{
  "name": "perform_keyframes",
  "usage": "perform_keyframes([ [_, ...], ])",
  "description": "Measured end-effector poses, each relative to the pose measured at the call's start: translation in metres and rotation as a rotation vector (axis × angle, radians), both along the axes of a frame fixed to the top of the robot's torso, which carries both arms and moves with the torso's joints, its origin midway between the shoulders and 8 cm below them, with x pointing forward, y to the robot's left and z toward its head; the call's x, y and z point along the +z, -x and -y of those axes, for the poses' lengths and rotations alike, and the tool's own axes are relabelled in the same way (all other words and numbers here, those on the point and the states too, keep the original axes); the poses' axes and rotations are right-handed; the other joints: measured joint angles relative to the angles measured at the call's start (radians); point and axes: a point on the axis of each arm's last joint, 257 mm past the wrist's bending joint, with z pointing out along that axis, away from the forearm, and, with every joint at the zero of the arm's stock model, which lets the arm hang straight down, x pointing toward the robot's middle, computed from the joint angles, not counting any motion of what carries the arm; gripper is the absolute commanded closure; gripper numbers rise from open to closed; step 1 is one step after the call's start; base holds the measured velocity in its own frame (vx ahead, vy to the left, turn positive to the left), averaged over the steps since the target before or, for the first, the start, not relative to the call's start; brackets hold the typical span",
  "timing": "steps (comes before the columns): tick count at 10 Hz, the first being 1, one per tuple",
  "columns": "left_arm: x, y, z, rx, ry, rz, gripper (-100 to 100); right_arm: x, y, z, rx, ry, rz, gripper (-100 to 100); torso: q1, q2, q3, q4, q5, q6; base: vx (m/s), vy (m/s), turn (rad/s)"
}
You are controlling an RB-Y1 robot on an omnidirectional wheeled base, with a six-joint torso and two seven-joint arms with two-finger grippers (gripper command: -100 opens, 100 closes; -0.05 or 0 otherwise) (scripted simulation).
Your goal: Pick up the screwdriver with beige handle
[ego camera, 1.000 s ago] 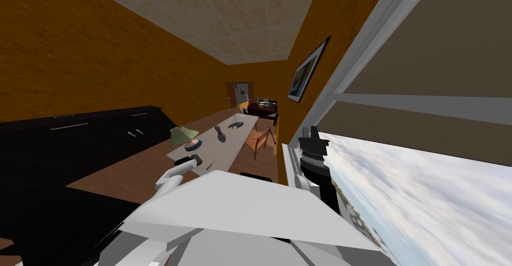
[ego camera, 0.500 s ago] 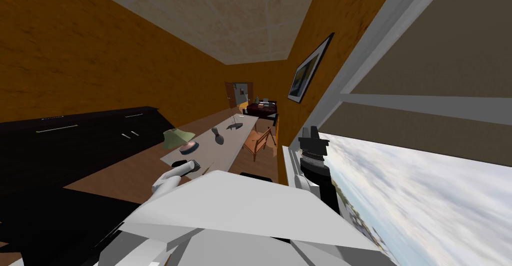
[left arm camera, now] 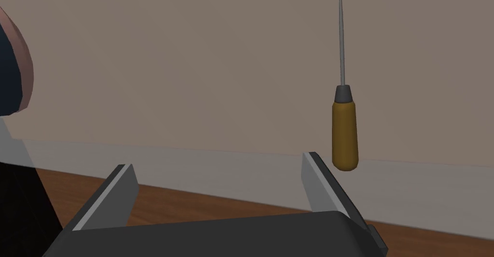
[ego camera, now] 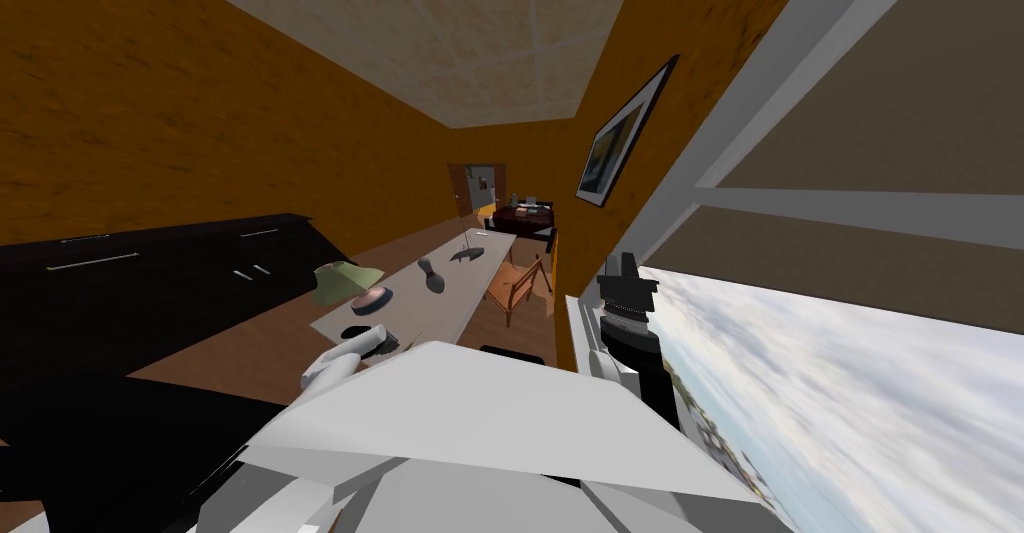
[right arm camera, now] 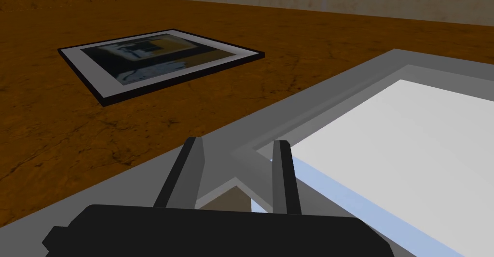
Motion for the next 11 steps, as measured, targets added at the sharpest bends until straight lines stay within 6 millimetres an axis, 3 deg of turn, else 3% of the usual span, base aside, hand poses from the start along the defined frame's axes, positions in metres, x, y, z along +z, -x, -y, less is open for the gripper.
perform_keyframes([
  [6, -0.037, 0.056, 0.032, 0.122, 0.158, -0.111, -100, 0.000, 0.000, 0.000, 0.000, 0.000, 0.000, 0, 0.000, -0.002, -0.001, -0.001, 0.000, 0.000, 0.090, 0.005, -0.008],
  [11, -0.057, 0.086, 0.064, 0.197, 0.267, -0.182, -100, 0.000, 0.000, 0.000, 0.000, 0.000, 0.000, 0, 0.001, -0.001, -0.001, 0.000, 0.000, 0.000, 0.066, 0.010, -0.006],
])
